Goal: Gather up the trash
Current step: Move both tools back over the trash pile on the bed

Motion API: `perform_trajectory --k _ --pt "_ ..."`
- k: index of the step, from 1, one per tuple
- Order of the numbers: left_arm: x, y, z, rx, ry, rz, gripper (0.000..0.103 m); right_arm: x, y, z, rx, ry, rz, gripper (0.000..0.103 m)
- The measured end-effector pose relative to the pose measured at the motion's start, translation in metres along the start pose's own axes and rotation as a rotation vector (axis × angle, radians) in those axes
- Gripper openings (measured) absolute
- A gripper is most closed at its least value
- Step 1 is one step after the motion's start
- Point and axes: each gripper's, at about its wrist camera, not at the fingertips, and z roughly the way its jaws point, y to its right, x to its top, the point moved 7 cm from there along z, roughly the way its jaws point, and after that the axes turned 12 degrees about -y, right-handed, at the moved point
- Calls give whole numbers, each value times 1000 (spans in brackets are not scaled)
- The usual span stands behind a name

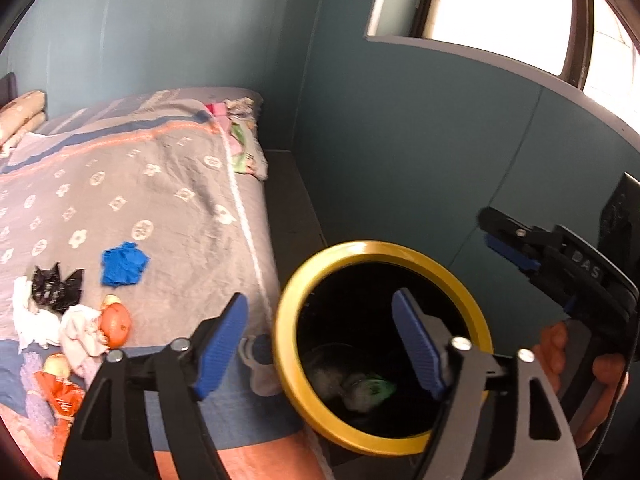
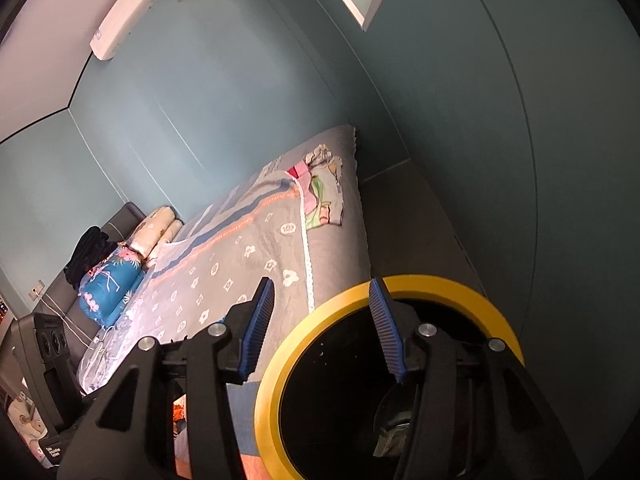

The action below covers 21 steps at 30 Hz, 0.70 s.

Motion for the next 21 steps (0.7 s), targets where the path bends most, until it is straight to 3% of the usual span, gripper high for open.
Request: perform_trajectory --k 5,13,21 --pt "3 -23 -19 61 48 -37 88 2 -15 2 29 -3 -27 56" --pt "7 -66 -53 144 106 -85 93 -3 -58 6 81 -17 -118 67" --pt "-3 -120 -78 245 126 -142 95 -16 -106 21 133 -71 -195 67"
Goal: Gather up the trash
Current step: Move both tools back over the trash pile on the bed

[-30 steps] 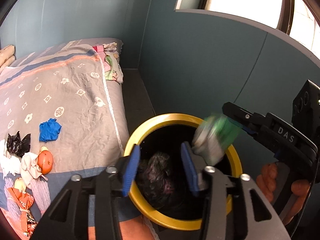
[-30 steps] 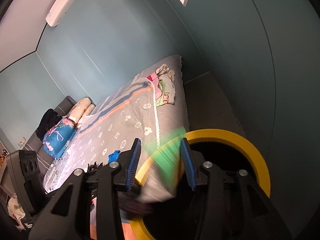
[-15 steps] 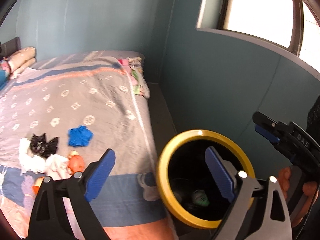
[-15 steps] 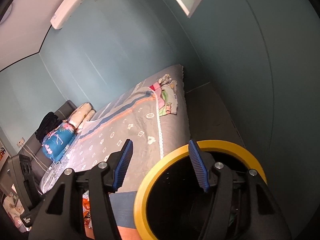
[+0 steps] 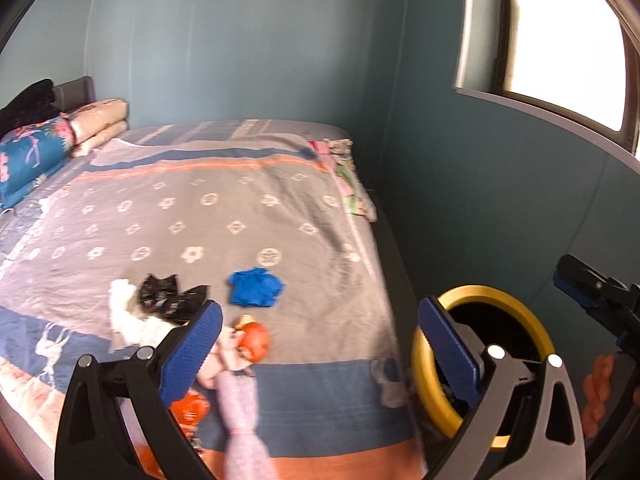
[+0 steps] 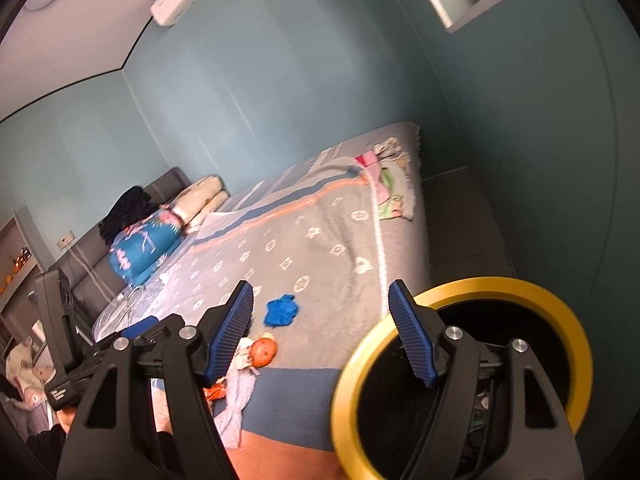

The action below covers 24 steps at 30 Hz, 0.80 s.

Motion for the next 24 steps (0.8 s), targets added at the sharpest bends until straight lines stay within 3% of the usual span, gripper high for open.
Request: perform_trajectory --k 9,24 --pt "-9 -58 -6 96 -3 -68 95 -12 -54 32 40 -79 -93 71" --pt "-48 -158 14 240 -96 -197 95 -52 -116 99 70 -242 -196 71"
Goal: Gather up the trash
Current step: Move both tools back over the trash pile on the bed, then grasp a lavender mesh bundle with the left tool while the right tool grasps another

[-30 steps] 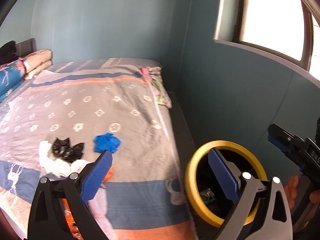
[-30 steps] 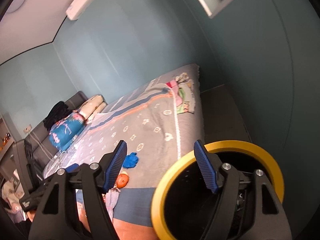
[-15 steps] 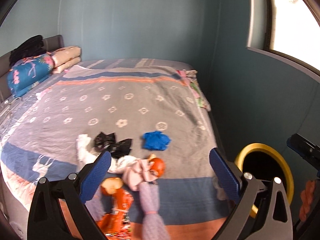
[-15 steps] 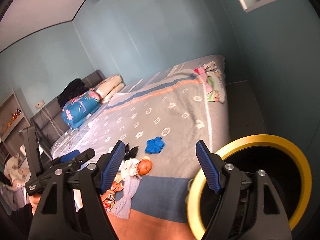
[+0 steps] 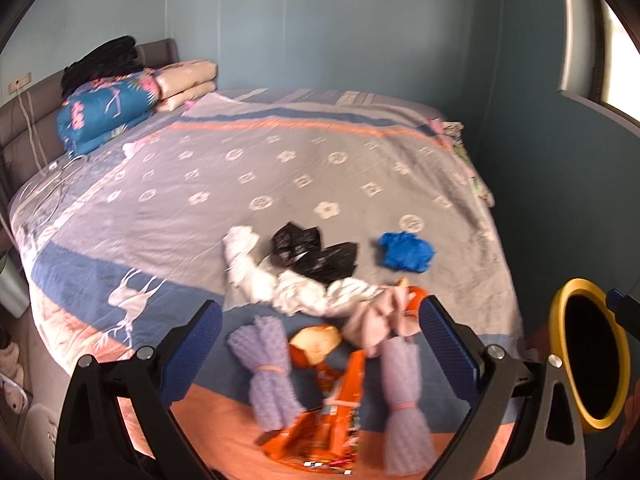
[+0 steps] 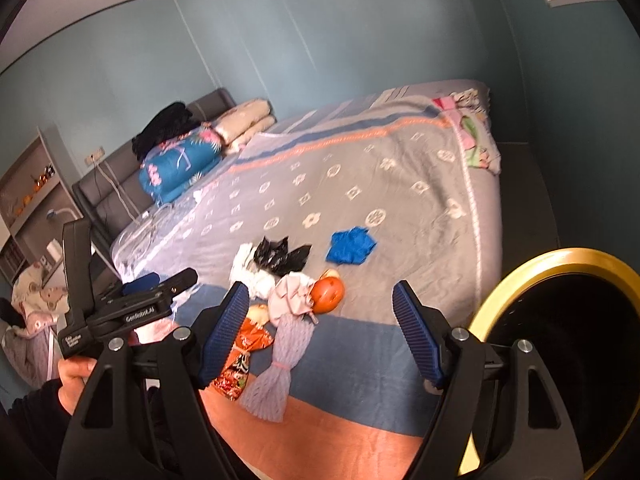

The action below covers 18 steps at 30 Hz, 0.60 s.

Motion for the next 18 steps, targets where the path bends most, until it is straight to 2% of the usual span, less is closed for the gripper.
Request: perform_trajectory --k 9,18 --pt "-20 -43 33 47 -77 -56 95 -11 -12 49 -1 -100 -20 71" --pt "-43 -63 68 69 -168 -78 95 -36 -24 101 -20 -225 -51 71"
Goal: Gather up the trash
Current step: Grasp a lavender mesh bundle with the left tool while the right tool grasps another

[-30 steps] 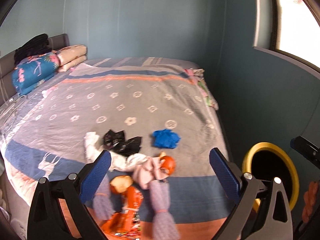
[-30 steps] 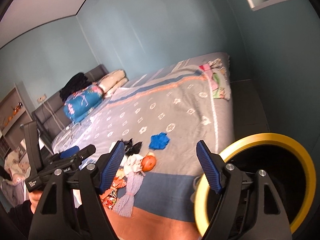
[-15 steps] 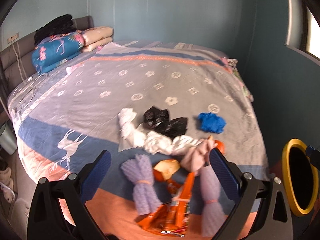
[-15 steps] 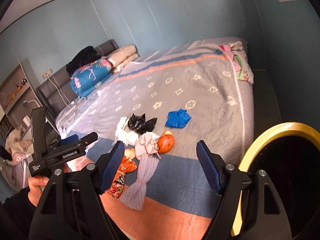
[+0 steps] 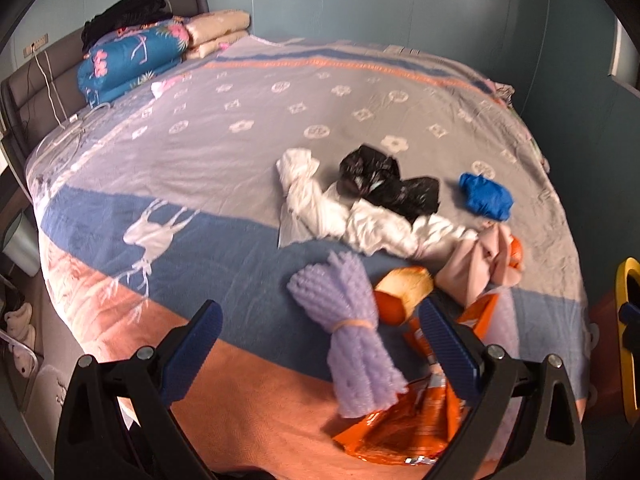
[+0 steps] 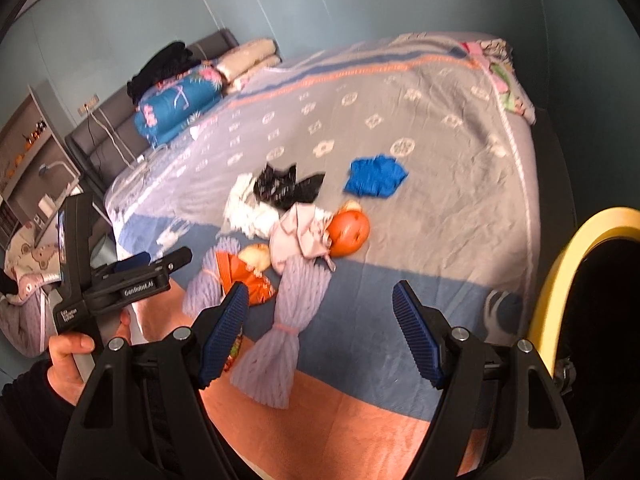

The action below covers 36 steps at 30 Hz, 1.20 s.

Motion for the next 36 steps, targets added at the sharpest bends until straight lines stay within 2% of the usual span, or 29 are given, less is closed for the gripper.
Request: perform_trajectory --k 11,20,25,29,32,33,36 --pt "-8 -7 32 4 -70 -3 95 -18 -21 62 -31 -153 -55 71" --pt "-10 -8 51 -24 -100 -14 94 -28 -31 95 -64 -234 -82 70" --pt "-14 1 58 -63 -117 8 81 -29 -37 110 -66 -263 -93 66" --pt "-18 8 63 -100 -136 33 61 -29 -42 119 -70 -277 -107 61" --pt "-20 14 62 -127 -135 51 42 -28 -46 124 -73 -283 -121 50" --pt "-20 16 62 -143 -138 57 37 -27 -48 125 -73 -286 -130 40" --pt "-21 18 61 -153 -139 64 34 -27 -51 125 -89 -282 -146 36"
